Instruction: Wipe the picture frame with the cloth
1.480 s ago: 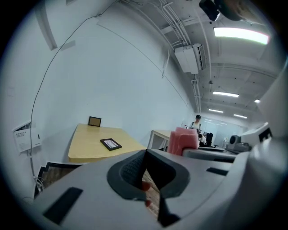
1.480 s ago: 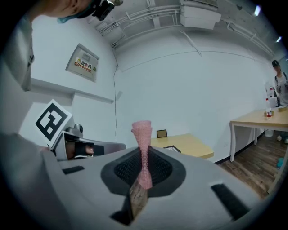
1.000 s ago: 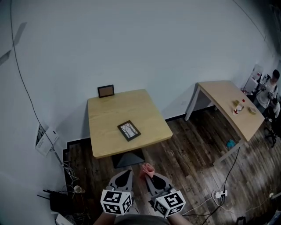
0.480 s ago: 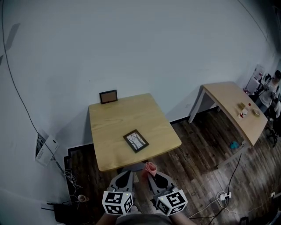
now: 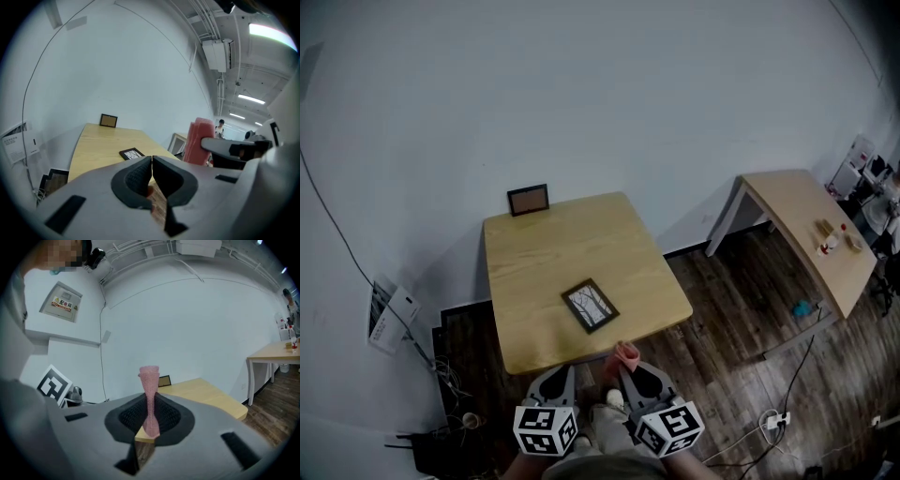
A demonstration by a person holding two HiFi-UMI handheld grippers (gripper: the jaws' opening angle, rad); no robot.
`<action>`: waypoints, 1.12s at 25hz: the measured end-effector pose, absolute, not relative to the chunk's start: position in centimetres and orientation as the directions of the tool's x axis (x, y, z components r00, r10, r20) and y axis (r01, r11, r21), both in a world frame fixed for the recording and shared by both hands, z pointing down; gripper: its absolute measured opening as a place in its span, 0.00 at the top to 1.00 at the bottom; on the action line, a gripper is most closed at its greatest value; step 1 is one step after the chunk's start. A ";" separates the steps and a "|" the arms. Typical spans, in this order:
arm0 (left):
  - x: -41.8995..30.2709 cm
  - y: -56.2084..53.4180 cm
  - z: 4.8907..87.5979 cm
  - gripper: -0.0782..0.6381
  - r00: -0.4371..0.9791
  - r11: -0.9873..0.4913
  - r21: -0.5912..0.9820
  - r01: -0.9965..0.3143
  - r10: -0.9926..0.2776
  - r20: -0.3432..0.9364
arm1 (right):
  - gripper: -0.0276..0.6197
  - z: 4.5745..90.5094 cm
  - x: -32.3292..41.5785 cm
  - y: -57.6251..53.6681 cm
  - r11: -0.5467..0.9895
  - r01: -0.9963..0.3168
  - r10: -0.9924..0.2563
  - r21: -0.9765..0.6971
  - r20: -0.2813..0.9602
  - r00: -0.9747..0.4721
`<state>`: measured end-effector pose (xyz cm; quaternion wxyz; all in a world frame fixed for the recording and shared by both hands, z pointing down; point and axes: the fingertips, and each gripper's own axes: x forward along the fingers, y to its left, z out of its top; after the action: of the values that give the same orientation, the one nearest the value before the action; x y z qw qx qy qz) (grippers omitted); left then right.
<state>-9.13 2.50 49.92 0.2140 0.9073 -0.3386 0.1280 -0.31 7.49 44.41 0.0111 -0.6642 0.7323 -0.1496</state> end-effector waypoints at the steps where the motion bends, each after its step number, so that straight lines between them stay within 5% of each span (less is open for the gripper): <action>1: -8.7 1.8 50.3 0.88 0.731 -0.674 0.298 -0.676 -0.564 0.383 | 0.93 44.4 0.2 6.6 0.085 -0.969 -0.975 -0.232 0.180 -0.128; 20: -1.0 -6.5 58.9 0.88 0.644 -0.548 0.369 -0.751 -0.485 0.591 | 0.93 47.8 6.4 -9.0 0.338 -0.919 -0.888 -0.205 0.255 -0.383; 21: -0.9 -6.8 59.4 0.87 0.642 -0.539 0.377 -0.753 -0.480 0.598 | 0.93 48.3 6.4 -9.5 0.349 -0.915 -0.880 -0.204 0.265 -0.395; 23: -0.3 -7.1 60.6 0.69 0.647 -0.527 0.403 -0.748 -0.448 0.616 | 0.93 49.3 6.6 -10.4 0.369 -0.907 -0.863 -0.206 0.286 -0.416; 28: 0.4 -8.1 63.5 0.68 0.604 -0.465 0.410 -0.785 -0.423 0.675 | 0.93 52.1 6.9 -12.9 0.425 -0.880 -0.812 -0.211 0.340 -0.474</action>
<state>0.40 -8.13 63.47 0.3628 0.8187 -0.3688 0.2490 6.89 -12.92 52.11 -0.0934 -0.5045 0.8388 -0.1820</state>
